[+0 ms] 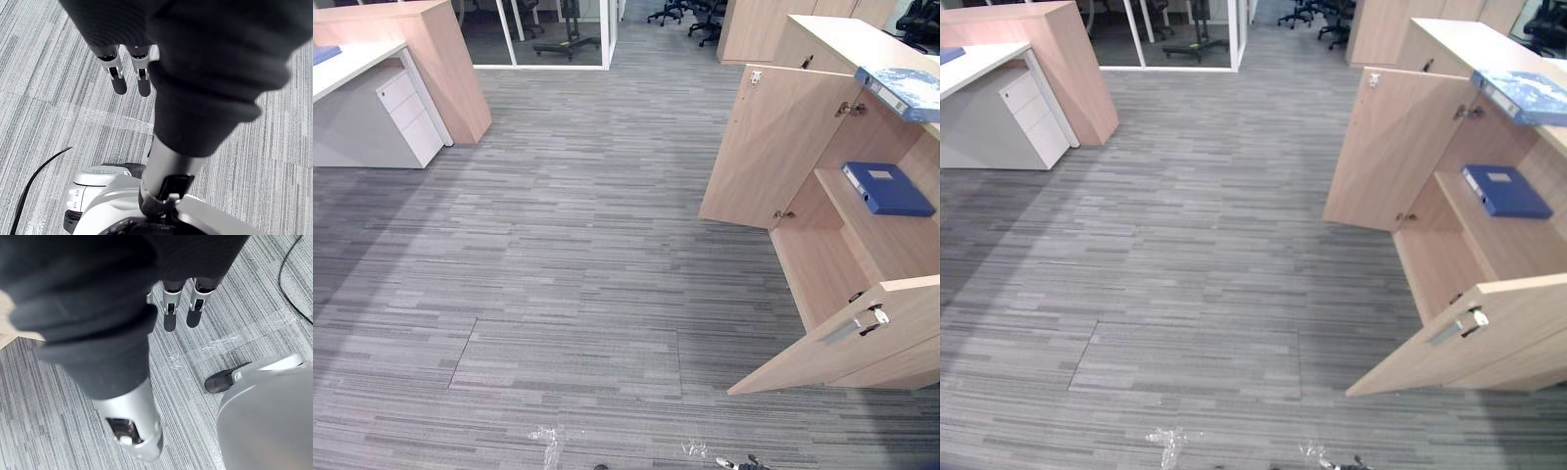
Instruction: Walk over to the cabinet, pick up the folder, carry it to the office cabinet, place the folder inside the office cabinet, then close the office cabinet door
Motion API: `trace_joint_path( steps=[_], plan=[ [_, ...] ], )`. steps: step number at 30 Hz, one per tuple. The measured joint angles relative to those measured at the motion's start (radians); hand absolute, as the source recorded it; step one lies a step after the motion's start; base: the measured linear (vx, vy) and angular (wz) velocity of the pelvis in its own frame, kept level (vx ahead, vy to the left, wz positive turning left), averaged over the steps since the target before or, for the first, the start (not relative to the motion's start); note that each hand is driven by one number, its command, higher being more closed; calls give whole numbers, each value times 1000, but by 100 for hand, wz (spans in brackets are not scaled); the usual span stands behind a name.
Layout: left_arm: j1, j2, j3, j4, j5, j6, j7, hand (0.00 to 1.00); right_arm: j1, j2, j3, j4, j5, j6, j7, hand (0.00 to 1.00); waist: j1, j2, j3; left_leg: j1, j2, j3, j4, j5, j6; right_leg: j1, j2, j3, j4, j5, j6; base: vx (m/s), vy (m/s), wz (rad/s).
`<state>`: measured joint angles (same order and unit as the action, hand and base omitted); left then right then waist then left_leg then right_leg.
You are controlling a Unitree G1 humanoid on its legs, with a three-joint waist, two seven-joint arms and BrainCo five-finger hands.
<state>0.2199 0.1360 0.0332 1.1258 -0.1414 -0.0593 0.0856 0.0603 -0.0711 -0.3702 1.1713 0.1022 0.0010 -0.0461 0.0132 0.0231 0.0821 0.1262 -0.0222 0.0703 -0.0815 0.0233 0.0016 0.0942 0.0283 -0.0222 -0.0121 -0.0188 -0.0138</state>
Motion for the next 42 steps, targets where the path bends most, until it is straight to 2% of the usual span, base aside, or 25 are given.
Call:
trace_joint_path(
  steps=[2,5,6,7,10,14,16,17,18,19,20,22,24,30,35,38,41,42],
  plan=[
    [29,17,-64,-74,-9,15,21,0,-4,0,24,-19,41,-1,-11,0,1,3,2,-1,3,0,0,1,-1,-2,3,1,2,0,0,-42,-19,-3],
    [140,36,-86,-266,-90,21,31,0,36,23,149,-170,137,-15,-36,0,2,4,2,-5,9,7,0,-1,-2,-16,9,12,5,-2,1,-47,-22,-9],
    [187,39,-88,-342,-117,21,33,0,55,34,181,-250,168,-27,-44,0,5,5,1,-10,11,15,0,-1,-4,-26,11,20,11,-5,0,-48,-21,-23],
    [241,32,-87,-423,-166,21,44,0,80,52,220,-408,205,-45,-52,0,6,8,0,-25,13,27,4,-2,-4,-51,14,31,26,-8,-4,-49,-20,-22],
    [292,23,-87,-498,-225,20,72,0,113,77,242,-669,245,-97,-79,0,12,7,-2,-43,17,35,18,-6,-7,-70,17,37,37,-8,-4,-39,-16,-10],
    [342,19,-77,-576,-231,19,96,0,132,102,232,-881,265,-151,-108,0,21,4,-11,-47,27,59,60,-39,-11,-66,25,58,40,-11,-8,-13,3,-17],
    [373,-38,3,-818,-306,-66,106,0,169,115,206,-967,266,-179,-125,0,27,4,-31,-67,27,45,94,-55,-9,-62,24,51,38,-8,-12,23,-8,19],
    [327,-81,20,-985,-319,-153,111,0,173,115,193,-991,265,-194,-141,0,32,6,-46,-73,27,39,97,-55,-9,-62,24,47,35,-8,-13,10,0,13],
    [254,-102,19,-1088,-319,-216,112,0,168,117,197,-1013,264,-197,-147,0,28,9,-59,-74,28,38,98,-55,-9,-59,23,45,35,-6,-15,0,0,0],
    [190,-107,19,-1133,-317,-252,113,0,167,126,199,-1031,259,-200,-153,0,20,9,-69,-73,28,39,99,-55,-9,-54,24,45,33,-4,-17,1,8,-8],
    [124,-113,24,-1173,-316,-283,117,0,168,131,203,-1053,247,-209,-159,0,0,9,-75,-72,29,40,99,-55,-9,-49,24,45,33,-4,-18,4,10,-5],
    [61,-132,30,-1207,-311,-307,125,0,173,133,194,-1101,231,-231,-172,0,-16,9,-75,-68,29,47,99,-56,-7,-48,24,51,32,-3,-18,-6,21,-8],
    [45,-151,39,-1208,-307,-309,132,0,174,133,195,-1127,228,-241,-179,0,-18,10,-74,-58,29,51,95,-57,-6,-45,24,55,31,-3,-18,5,31,-7],
    [38,-179,48,-1208,-306,-309,146,0,176,133,201,-1143,189,-241,-180,0,-3,12,-73,-54,28,48,86,-55,-5,-38,23,52,19,-1,-16,-2,3,1],
    [38,-181,17,-1207,-306,-302,133,0,202,133,207,-1138,189,-238,-179,0,-3,12,-73,-54,27,40,79,-53,-5,-36,22,43,14,-1,-16,0,11,4],
    [33,-174,-21,-1133,-306,-298,107,0,216,126,207,-1061,188,-226,-172,0,-6,12,-72,-53,26,30,62,-41,-5,-35,22,25,7,0,-16,-12,10,11],
    [29,-153,-64,-932,-304,-238,69,0,202,118,205,-866,189,-172,-152,0,-8,13,-71,-49,27,29,47,-31,-9,-35,24,25,2,2,-17,-18,6,3],
    [29,-153,-66,-916,-304,-232,65,0,202,117,205,-854,189,-166,-151,0,-8,13,-70,-49,28,28,47,-31,-9,-36,24,25,2,2,-17,0,0,0]
  ],
)
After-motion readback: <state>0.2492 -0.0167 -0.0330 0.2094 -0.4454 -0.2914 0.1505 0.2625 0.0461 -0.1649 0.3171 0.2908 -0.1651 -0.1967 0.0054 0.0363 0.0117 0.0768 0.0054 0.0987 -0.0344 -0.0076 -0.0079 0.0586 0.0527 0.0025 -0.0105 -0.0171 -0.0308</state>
